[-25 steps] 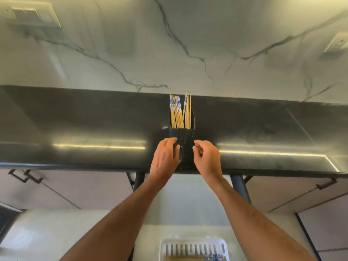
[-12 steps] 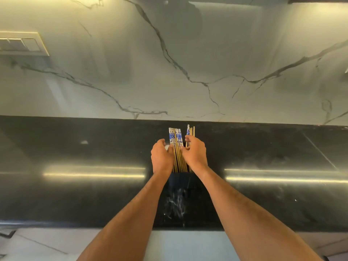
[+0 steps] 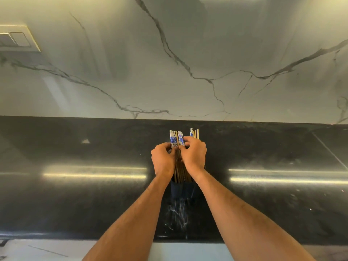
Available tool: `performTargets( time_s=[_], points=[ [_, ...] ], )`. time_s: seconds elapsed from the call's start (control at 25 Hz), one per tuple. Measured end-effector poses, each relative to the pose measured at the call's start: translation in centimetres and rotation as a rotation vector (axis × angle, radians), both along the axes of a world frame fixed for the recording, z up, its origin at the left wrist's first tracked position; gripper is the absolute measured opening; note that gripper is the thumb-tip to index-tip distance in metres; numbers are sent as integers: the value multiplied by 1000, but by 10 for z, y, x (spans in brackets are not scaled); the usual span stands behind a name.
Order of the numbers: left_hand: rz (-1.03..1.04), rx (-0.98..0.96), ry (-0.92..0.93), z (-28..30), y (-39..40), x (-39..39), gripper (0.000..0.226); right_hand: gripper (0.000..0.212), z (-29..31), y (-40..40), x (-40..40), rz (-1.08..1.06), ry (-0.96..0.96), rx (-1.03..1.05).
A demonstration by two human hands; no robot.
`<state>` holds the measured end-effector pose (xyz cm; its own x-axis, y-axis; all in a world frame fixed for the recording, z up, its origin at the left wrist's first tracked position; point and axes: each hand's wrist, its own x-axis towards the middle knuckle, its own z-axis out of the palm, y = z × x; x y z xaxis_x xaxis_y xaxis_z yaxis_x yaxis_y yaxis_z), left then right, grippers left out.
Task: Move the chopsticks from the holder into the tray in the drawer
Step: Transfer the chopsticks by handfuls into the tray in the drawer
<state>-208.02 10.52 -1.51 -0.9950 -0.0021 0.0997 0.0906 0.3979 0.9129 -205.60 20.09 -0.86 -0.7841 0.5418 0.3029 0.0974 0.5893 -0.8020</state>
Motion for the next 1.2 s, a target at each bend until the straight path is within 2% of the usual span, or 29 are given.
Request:
performTargets(
  time_s=[0.24, 0.44, 0.6, 0.84, 1.04, 1.2],
  points=[
    [17, 98, 68, 9, -4, 20, 12, 31, 10, -2, 15, -43, 73, -32],
    [-4, 55, 75, 17, -9, 29, 23, 29, 19, -2, 24, 85, 22, -290],
    [-15, 38, 92, 25, -10, 32, 26, 25, 32, -2, 28, 158, 6, -374],
    [-19, 253, 225, 55, -4, 38, 12, 20, 73, -5, 31, 194, 110, -393],
    [-78, 376, 344, 100, 2, 40, 14, 20, 118, -10, 37, 180, 238, -387],
    [-147, 407, 345, 125, 3, 47, 11, 28, 141, -16, 45, 169, 290, -564]
  ],
)
